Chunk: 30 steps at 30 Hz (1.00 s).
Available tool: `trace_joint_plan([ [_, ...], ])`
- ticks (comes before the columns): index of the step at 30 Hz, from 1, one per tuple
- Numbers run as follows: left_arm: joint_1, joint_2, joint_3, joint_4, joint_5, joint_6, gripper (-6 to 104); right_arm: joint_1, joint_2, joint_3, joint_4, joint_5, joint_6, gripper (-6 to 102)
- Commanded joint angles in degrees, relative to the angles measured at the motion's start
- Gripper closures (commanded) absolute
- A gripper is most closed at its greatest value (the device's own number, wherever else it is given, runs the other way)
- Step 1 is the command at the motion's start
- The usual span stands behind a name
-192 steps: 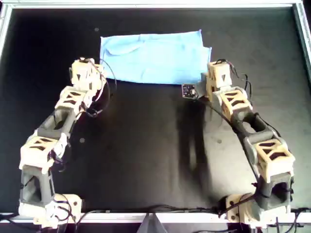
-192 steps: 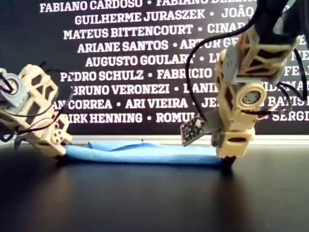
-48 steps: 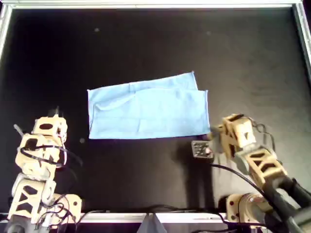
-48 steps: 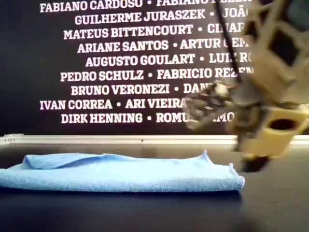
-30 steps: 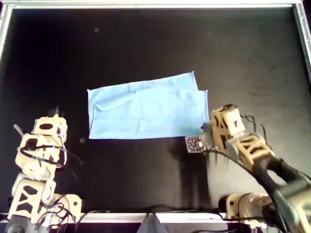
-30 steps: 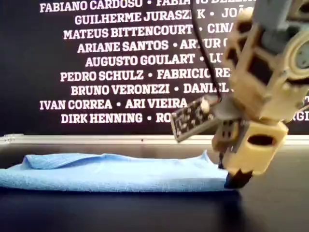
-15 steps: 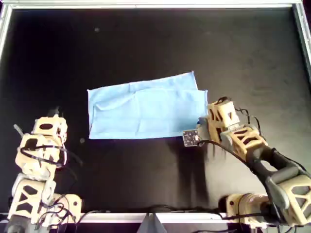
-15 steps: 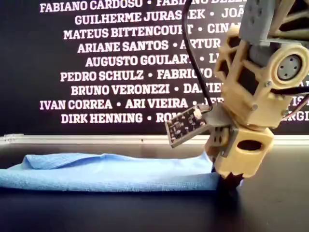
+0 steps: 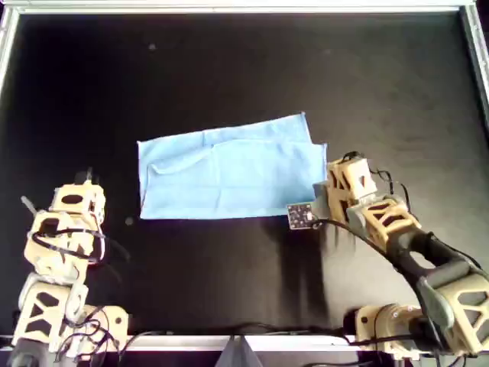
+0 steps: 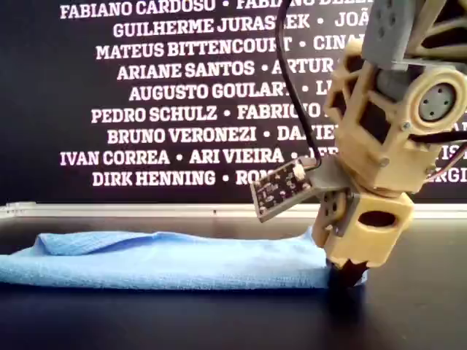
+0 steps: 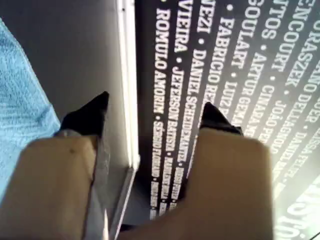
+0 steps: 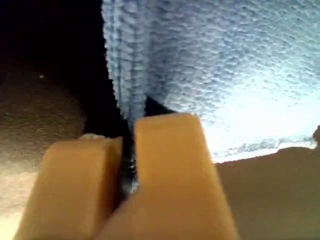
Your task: Fold a cloth
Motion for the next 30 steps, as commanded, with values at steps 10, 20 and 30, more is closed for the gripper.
trace_joint_plan([
  [10, 1.32, 0.97, -0.97, -1.05, -0.26, 0.09, 34, -0.88, 14.41, 7.47, -1.05, -0.35, 0.18, 94],
  [20, 1.32, 0.97, -1.05, -1.05, -0.09, 0.09, 34, 0.53, 23.73, 9.67, -2.37, -0.62, 0.26, 94],
  [30, 1.32, 0.97, -1.05, -1.05, -0.18, 0.09, 34, 7.91, 11.43, -4.13, -13.89, -0.62, 0.26, 94],
])
